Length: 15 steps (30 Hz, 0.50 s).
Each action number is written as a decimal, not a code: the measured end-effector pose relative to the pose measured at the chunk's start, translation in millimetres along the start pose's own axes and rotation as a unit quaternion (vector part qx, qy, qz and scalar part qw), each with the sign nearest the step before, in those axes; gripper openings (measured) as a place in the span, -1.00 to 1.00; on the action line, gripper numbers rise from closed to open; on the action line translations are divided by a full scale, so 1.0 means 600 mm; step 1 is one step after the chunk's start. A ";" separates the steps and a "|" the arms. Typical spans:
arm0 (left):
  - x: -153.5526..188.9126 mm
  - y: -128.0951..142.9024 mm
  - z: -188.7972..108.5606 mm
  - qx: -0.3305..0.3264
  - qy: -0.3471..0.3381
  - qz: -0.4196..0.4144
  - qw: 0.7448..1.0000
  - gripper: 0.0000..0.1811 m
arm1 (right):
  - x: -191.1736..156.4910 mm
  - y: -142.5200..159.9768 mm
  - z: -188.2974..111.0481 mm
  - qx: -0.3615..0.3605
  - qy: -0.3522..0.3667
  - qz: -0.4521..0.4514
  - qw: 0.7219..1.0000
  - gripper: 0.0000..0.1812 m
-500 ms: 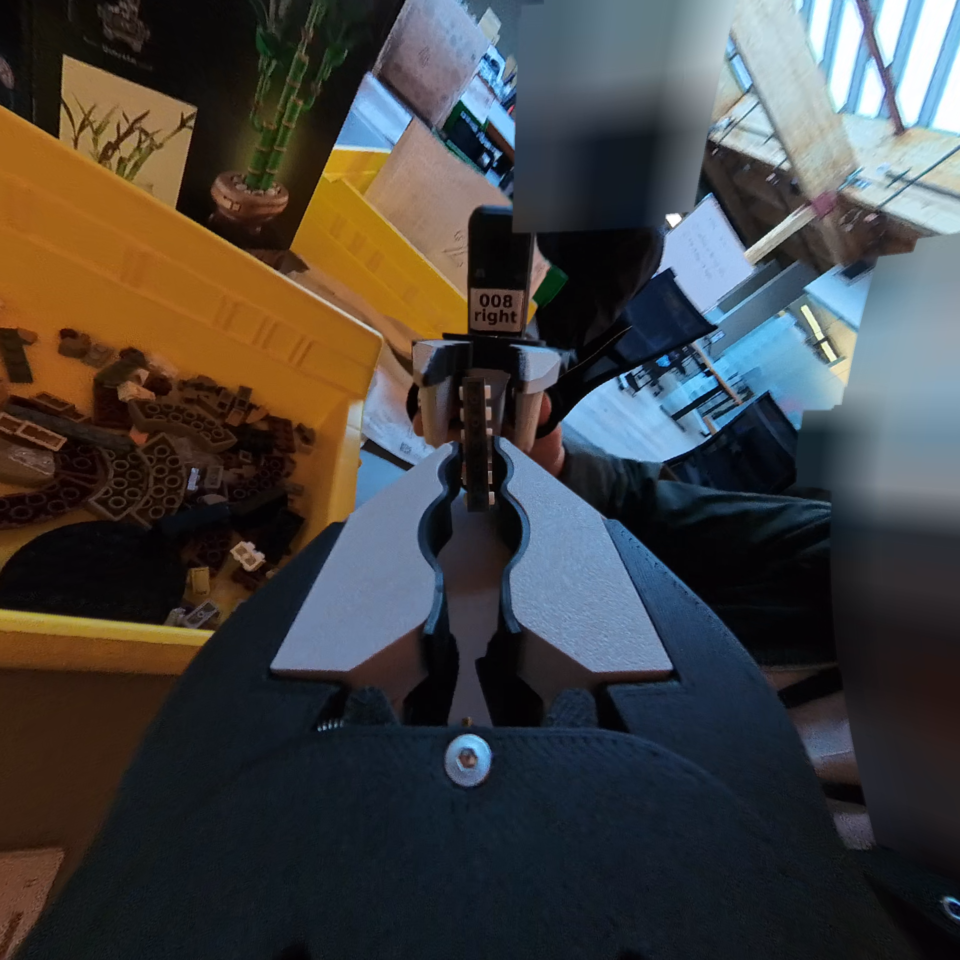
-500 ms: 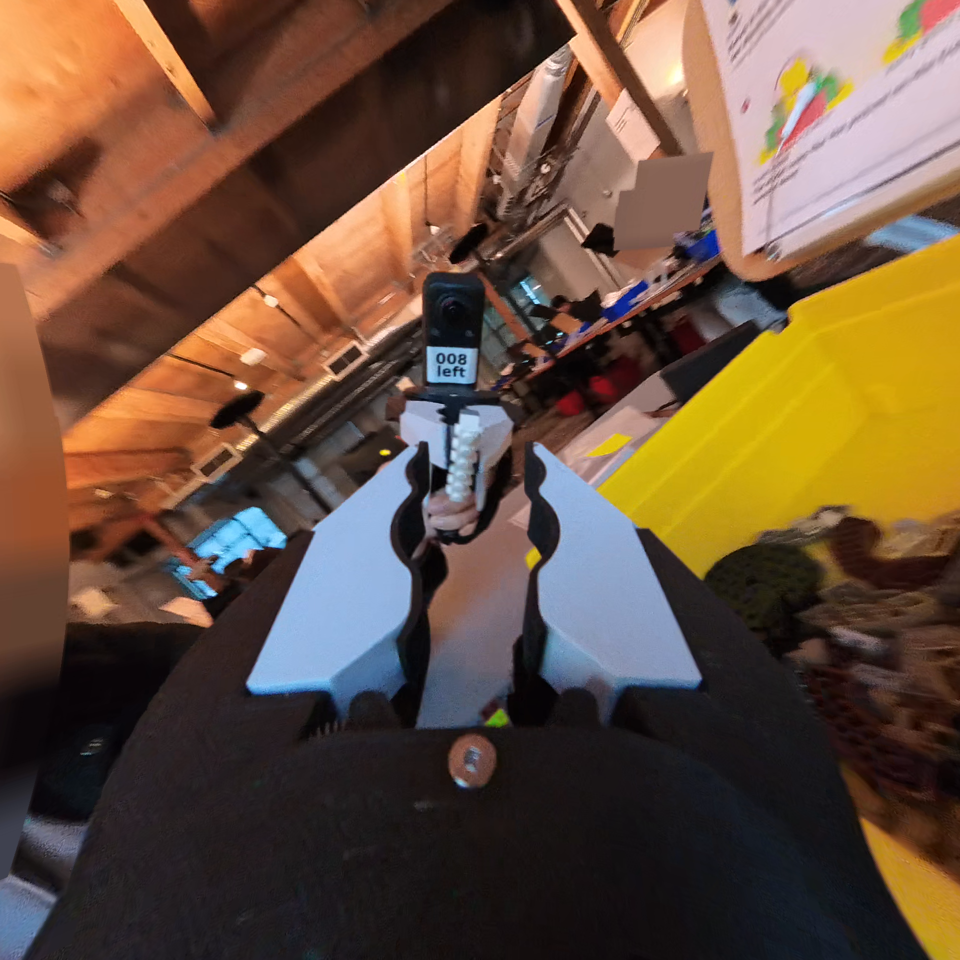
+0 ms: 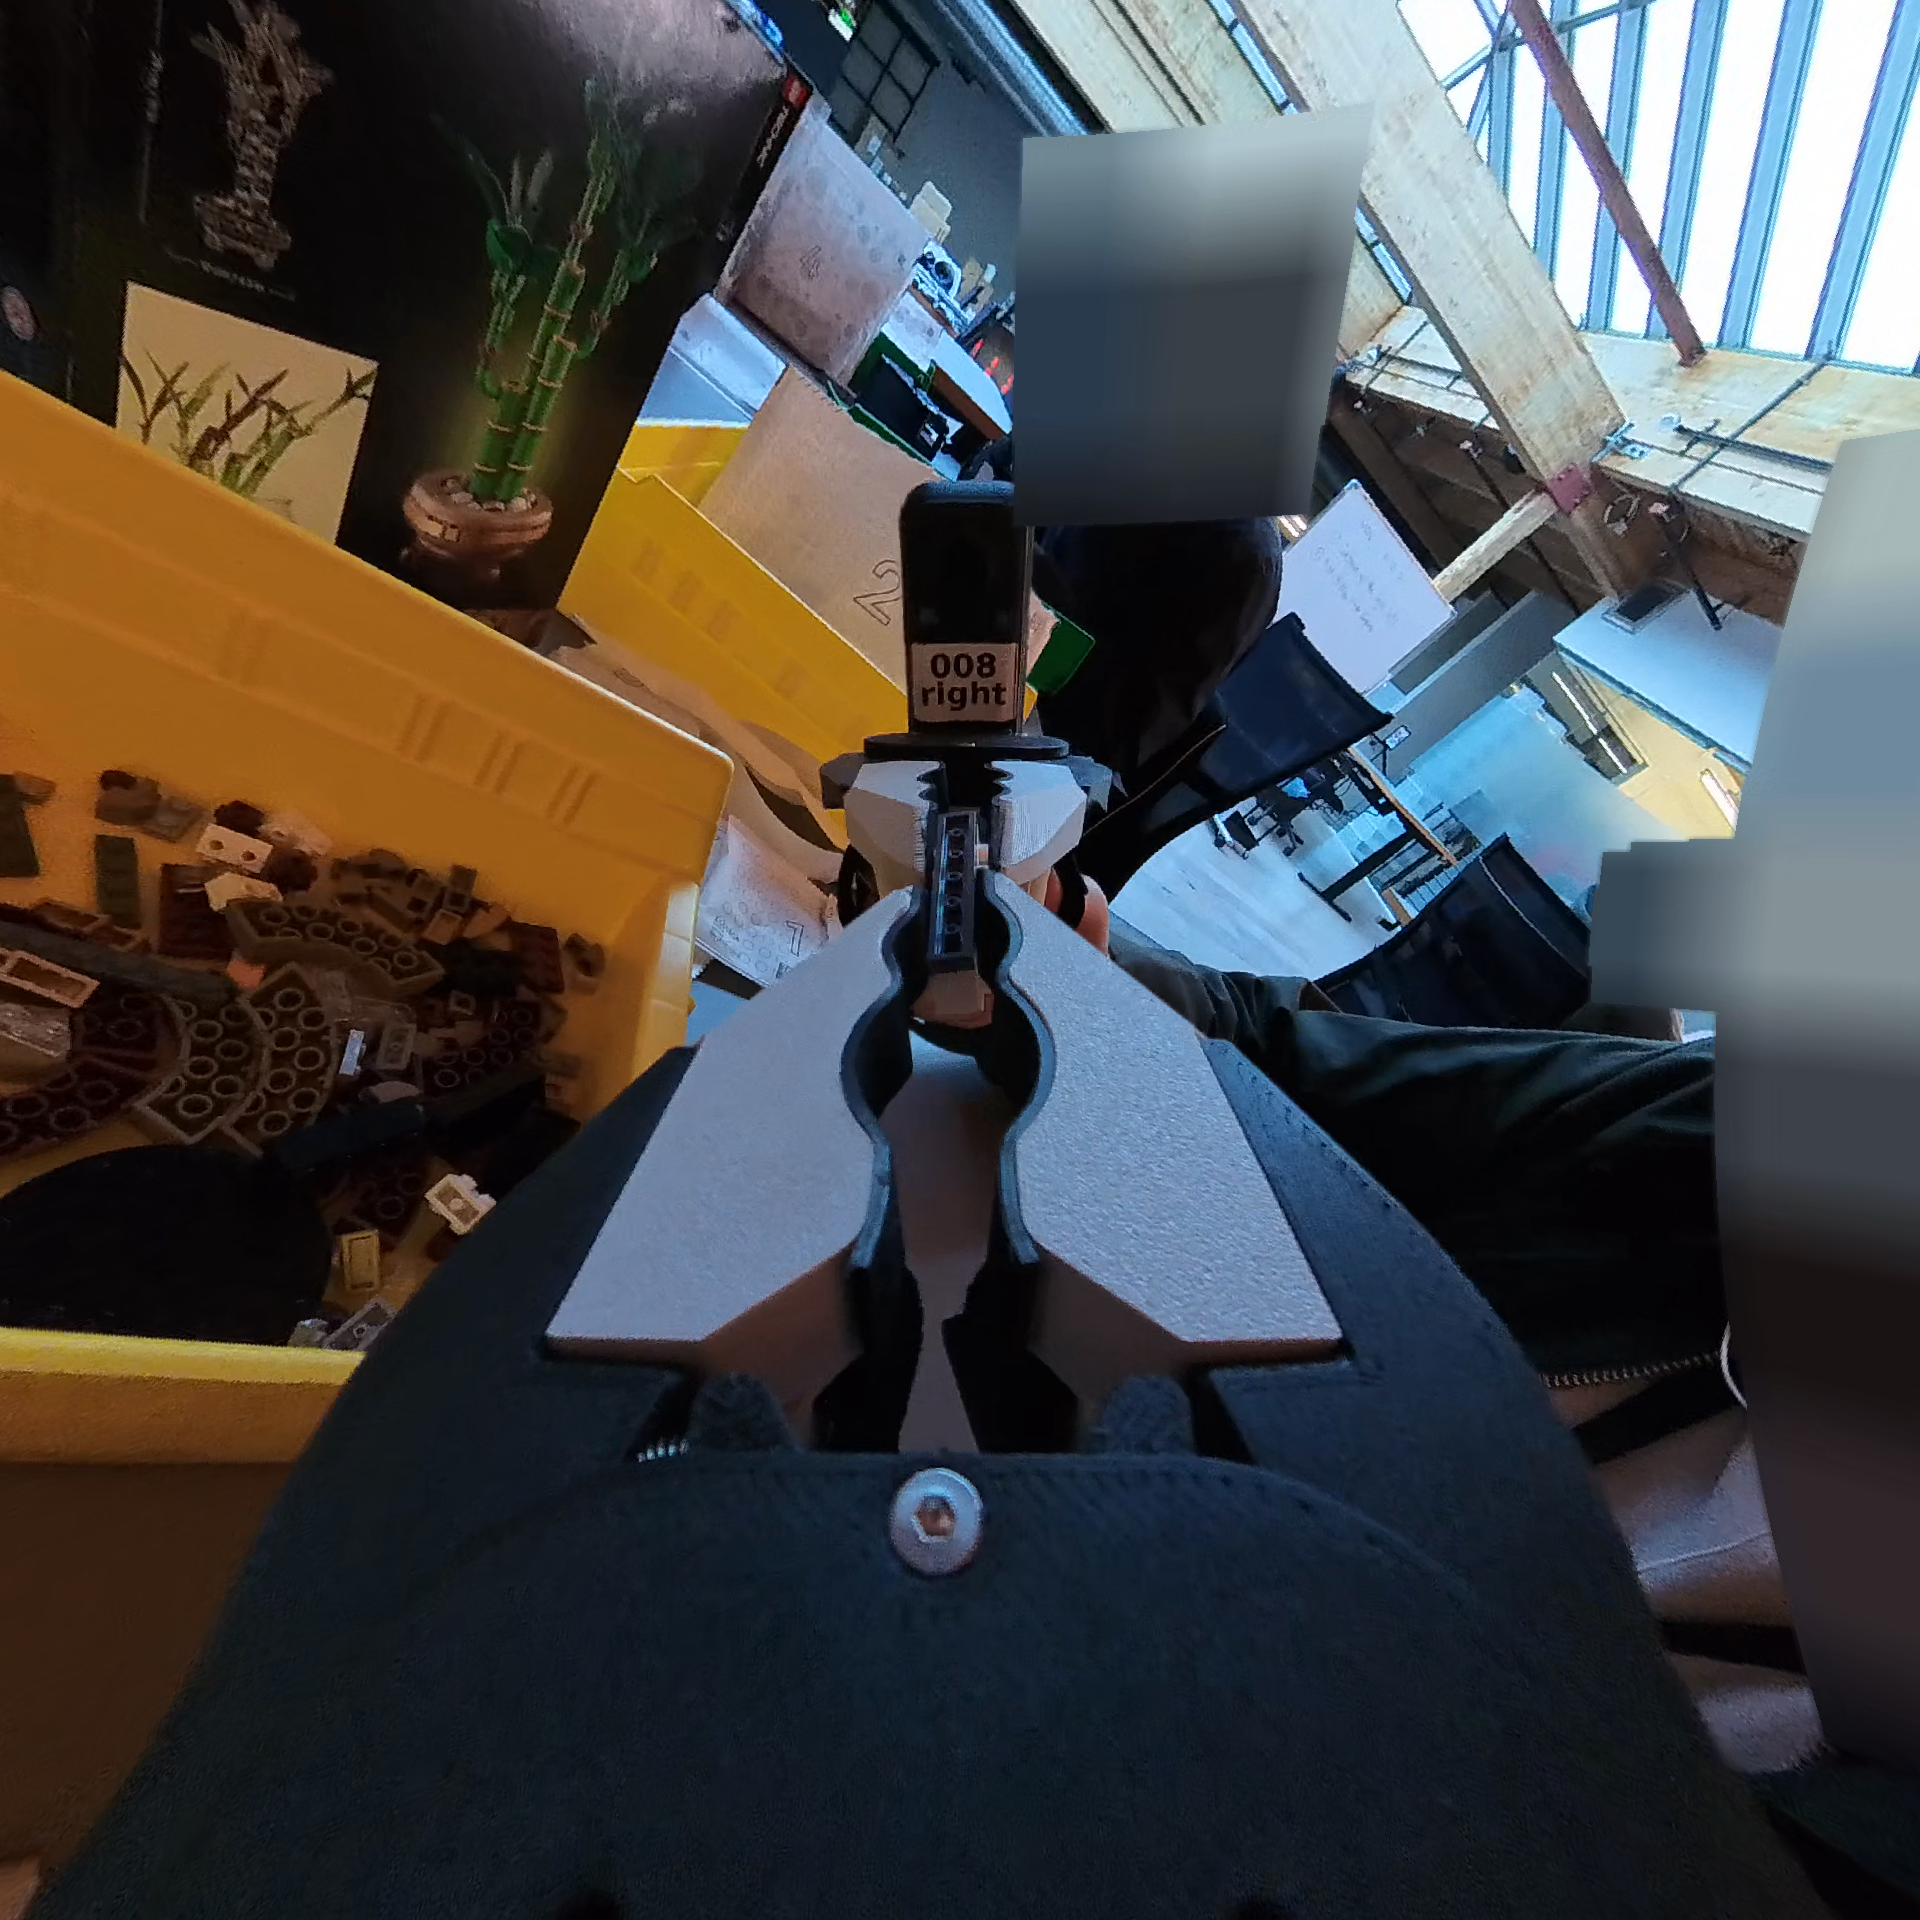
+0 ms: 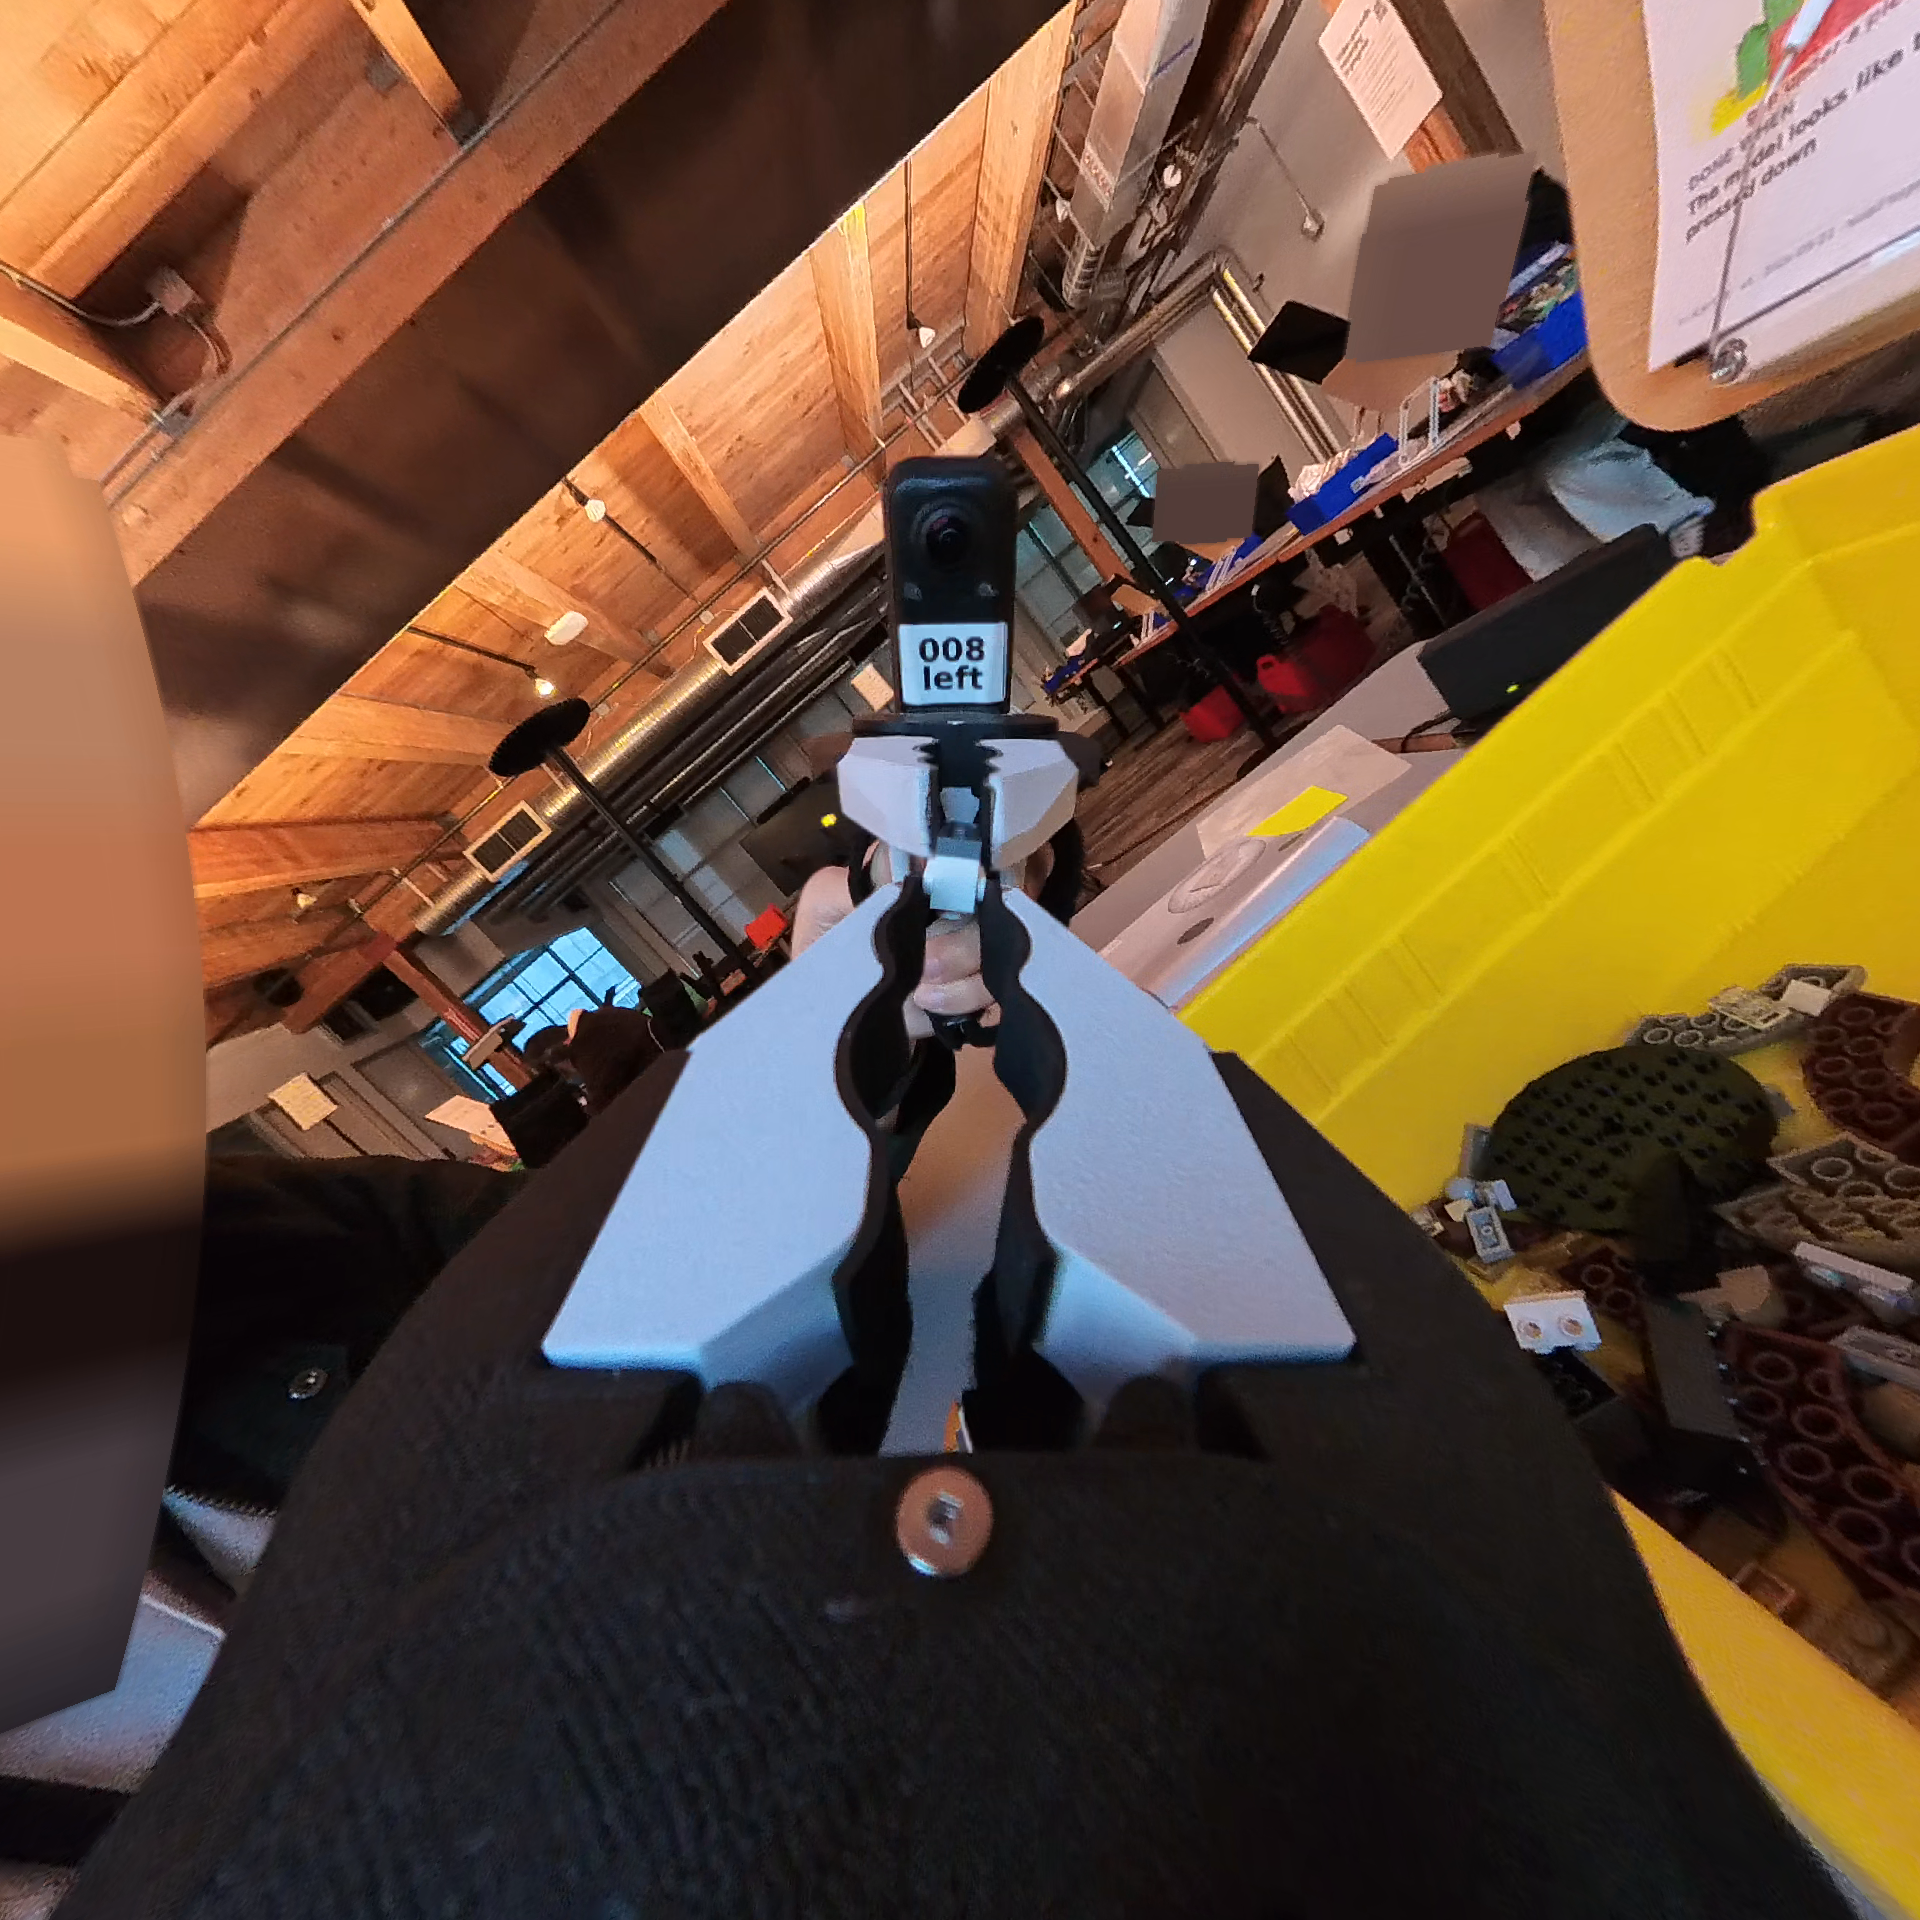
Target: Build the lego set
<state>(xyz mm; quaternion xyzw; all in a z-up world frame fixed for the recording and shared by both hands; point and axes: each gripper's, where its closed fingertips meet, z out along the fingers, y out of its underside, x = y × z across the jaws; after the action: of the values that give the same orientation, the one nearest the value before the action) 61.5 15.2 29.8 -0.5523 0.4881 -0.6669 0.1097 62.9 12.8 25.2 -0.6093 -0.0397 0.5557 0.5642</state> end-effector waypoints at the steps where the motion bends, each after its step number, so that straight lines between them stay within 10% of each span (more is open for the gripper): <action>1: 0.001 0.001 0.000 -0.002 -0.001 0.006 1.000 -0.93 | -0.002 -0.001 0.000 0.001 0.000 -0.003 1.000 -0.92; 15: -0.004 0.074 0.010 -0.155 -0.015 0.055 0.986 -0.88 | 0.000 0.033 0.000 -0.078 0.004 -0.068 0.995 -0.91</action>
<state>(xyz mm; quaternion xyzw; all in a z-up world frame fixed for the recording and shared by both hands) 49.8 -8.6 -6.4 -0.5446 0.6137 -0.5678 0.0662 51.3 5.8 10.6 -0.6499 -0.1219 0.5086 0.5514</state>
